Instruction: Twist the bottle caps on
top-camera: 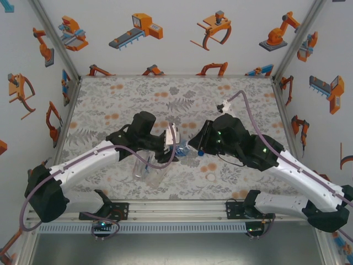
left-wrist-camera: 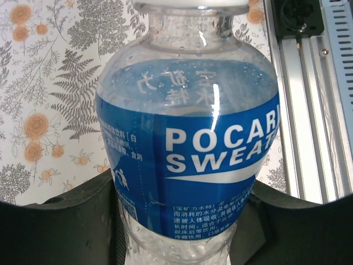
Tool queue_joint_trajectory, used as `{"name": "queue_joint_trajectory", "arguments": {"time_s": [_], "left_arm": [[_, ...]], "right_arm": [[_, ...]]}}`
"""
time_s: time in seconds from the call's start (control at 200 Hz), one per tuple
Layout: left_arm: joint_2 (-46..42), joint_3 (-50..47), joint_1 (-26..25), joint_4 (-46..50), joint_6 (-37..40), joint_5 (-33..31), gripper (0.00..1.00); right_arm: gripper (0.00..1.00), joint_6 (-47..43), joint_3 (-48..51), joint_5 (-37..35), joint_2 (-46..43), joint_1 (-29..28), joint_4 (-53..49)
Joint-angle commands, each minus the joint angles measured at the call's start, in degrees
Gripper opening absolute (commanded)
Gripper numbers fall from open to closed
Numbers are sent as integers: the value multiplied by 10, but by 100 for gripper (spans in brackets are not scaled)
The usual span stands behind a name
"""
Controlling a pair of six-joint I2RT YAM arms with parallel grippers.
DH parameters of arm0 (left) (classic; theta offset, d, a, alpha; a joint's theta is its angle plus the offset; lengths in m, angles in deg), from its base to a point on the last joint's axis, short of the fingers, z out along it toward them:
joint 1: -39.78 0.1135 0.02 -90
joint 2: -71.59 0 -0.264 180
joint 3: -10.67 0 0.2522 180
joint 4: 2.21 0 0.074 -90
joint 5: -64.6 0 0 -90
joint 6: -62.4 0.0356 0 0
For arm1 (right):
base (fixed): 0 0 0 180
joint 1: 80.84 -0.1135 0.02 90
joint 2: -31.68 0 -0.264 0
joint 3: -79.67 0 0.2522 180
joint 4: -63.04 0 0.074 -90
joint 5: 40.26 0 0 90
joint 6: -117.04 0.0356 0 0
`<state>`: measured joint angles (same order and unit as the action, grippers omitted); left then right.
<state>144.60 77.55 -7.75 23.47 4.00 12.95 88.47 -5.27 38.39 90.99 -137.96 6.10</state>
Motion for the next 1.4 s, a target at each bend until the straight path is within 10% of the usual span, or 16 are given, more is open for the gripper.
{"name": "queue_joint_trajectory", "arguments": {"time_s": [0.0, 0.22, 0.826, 1.392], "left_arm": [[0, 32, -4, -62, 6, 24, 0], [-19, 26, -4, -25, 25, 31, 0], [-48, 46, -4, 89, 72, 118, 0], [-50, 55, -5, 115, 78, 134, 0]], "right_arm": [[1, 75, 2, -10, 12, -6, 6], [42, -154, -61, 2, -5, -4, 8], [49, -868, -79, 347, -64, -5, 6], [41, -895, -1, 356, -53, -5, 66]]}}
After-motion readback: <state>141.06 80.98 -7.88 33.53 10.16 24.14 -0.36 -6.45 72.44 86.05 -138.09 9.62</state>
